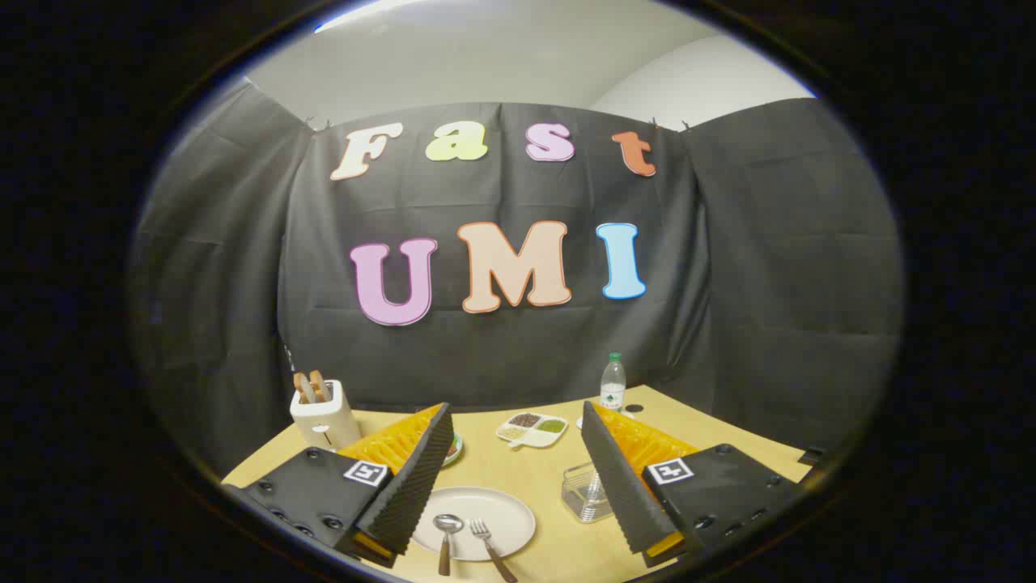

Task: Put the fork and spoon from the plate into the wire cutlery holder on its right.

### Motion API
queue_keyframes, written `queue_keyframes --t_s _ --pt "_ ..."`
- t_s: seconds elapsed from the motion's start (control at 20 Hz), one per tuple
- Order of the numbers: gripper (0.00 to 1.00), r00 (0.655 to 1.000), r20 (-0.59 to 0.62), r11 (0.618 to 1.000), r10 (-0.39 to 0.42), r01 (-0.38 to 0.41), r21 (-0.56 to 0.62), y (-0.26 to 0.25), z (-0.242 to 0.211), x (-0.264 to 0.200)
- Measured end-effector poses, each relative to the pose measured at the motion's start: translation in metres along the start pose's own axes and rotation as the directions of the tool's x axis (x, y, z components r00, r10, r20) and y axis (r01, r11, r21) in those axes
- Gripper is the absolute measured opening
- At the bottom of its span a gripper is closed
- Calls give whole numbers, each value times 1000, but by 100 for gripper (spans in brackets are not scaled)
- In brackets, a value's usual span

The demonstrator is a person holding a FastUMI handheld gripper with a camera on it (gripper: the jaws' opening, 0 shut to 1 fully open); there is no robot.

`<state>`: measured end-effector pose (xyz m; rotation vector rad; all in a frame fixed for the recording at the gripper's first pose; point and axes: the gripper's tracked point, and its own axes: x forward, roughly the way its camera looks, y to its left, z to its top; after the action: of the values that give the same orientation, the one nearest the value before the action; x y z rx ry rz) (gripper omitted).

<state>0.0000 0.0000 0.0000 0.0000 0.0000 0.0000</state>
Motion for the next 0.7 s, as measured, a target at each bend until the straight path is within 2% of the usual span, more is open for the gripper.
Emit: queue_keyframes --t_s 0.7 --pt "100 997 -73 1000 -28 29 6 0 -11 -6"
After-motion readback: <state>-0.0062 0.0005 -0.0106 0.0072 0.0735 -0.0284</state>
